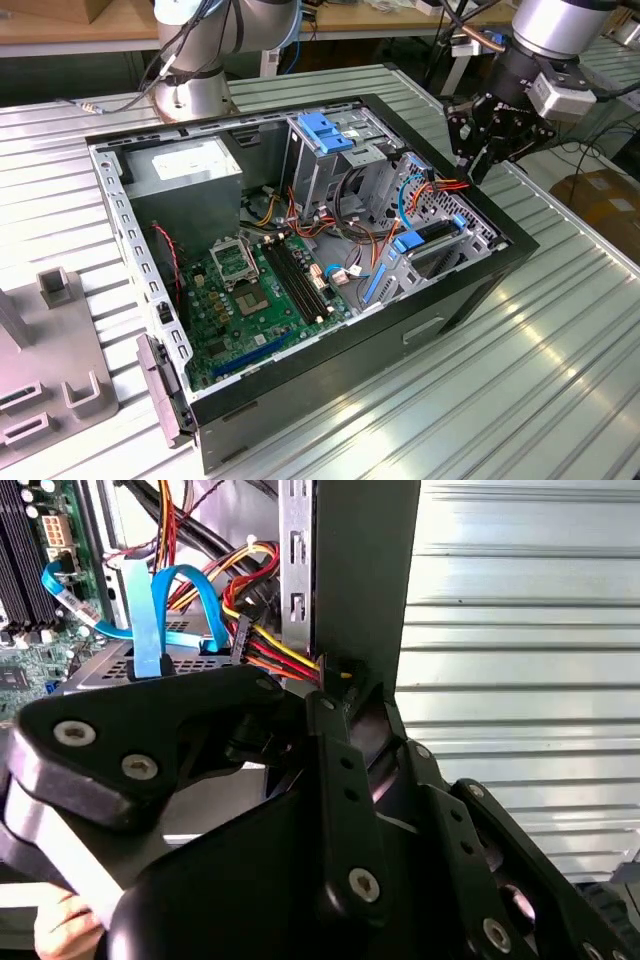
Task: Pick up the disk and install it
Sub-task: 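Insert the first disk wire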
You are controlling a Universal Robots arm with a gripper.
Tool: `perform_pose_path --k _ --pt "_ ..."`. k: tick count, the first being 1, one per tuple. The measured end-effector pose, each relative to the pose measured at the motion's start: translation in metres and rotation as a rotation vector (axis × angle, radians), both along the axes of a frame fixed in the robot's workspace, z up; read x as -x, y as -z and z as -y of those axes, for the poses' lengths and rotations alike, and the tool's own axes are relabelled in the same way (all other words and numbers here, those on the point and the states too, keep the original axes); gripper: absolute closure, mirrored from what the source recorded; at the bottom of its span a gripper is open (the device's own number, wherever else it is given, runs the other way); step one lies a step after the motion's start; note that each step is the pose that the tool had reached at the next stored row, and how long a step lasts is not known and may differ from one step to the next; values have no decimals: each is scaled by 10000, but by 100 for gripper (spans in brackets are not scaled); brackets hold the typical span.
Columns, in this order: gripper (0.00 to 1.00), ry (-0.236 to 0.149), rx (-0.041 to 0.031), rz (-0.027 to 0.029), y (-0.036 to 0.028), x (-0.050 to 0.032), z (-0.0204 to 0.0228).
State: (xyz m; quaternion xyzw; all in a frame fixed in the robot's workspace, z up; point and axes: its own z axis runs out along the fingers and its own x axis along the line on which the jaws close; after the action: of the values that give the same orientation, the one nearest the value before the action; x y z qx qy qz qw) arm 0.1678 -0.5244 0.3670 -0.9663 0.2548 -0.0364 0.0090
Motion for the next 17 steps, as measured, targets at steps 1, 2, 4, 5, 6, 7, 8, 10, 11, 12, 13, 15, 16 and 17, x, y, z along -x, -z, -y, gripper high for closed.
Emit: perform_pose_path --k 1,2,4,5,6,7,8,10,11,12,13,15,16,17 --pt "69 -107 147 10 7 1 0" --pt "69 -107 454 64 10 1 -2" --pt "69 -106 454 66 12 2 -36" --pt "69 -107 460 67 13 1 -44" --pt "69 -107 461 67 15 1 -49" --pt "69 -107 463 67 15 1 -50" --pt "69 -107 463 67 15 1 -50" --pt "70 -107 464 67 14 1 -50" --pt "77 -107 464 67 15 1 -50" --pt "83 -107 465 67 14 1 -50" --pt "83 -107 465 67 14 1 -50" --pt "84 -107 465 67 6 1 -51" --pt "84 -106 467 67 -19 1 -51" --pt "84 -102 464 67 -35 1 -50"
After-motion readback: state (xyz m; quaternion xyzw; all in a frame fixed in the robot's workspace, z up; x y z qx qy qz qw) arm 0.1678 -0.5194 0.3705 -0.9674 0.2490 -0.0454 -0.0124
